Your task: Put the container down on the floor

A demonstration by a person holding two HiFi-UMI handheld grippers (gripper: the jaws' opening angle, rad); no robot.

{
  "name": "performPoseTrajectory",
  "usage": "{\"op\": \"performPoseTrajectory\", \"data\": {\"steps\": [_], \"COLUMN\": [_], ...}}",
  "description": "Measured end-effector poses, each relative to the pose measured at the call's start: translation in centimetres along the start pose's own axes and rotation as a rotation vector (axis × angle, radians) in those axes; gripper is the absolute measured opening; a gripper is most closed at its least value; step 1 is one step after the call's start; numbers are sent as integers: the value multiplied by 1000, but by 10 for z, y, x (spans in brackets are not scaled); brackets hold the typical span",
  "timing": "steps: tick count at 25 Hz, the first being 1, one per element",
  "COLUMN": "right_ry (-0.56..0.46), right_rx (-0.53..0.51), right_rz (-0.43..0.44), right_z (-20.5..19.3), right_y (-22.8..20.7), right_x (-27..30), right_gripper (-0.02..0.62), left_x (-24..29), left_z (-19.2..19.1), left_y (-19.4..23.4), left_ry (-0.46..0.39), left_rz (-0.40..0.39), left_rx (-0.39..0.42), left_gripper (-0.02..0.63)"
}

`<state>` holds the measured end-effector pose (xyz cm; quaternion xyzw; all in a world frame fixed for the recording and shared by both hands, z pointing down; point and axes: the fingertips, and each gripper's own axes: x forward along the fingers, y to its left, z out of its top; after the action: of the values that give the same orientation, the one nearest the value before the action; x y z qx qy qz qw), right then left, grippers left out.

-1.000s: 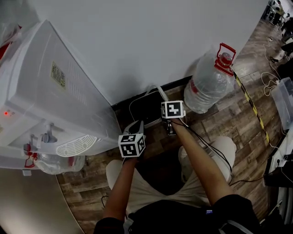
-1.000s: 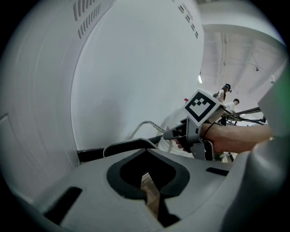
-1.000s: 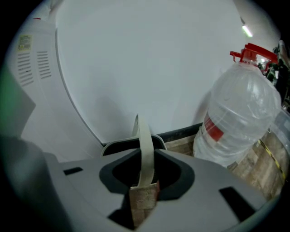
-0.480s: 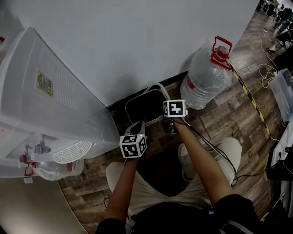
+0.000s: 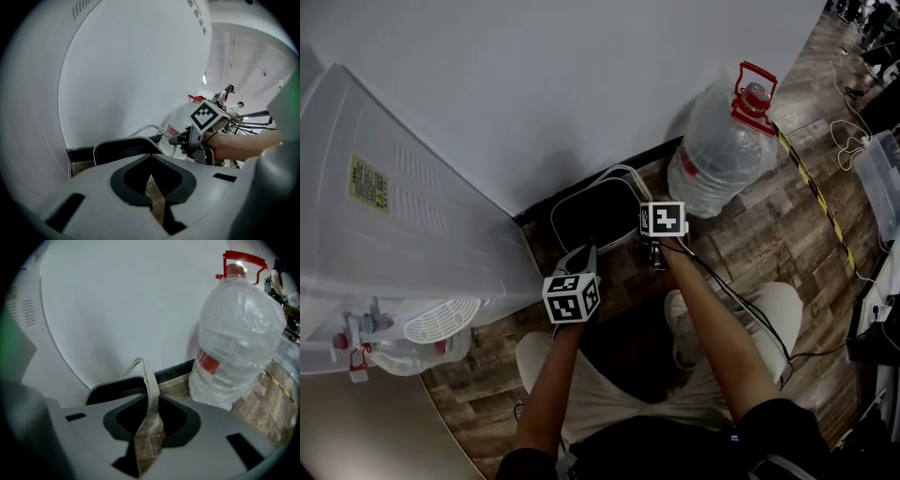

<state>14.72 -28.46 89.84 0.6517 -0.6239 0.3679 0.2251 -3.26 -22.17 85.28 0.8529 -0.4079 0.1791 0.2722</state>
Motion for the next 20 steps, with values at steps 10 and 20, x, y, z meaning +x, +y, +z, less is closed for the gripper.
{"op": "performPoseTrajectory", "data": {"steps": [10,20], "right_ry": [-17,-4], "right_rx": [31,41], "right_rz": [11,16], "right_z": [-10,-18], "right_y": [-15,-20], "right_x": [17,28], "right_gripper": [94,94], "left_x": [11,18], "left_z": [-6,-9], "left_y": [-9,-7], "left_ry": [7,11], "left_rz": [-31,-36], "left_rx": [16,12], "left_gripper": [15,15]}}
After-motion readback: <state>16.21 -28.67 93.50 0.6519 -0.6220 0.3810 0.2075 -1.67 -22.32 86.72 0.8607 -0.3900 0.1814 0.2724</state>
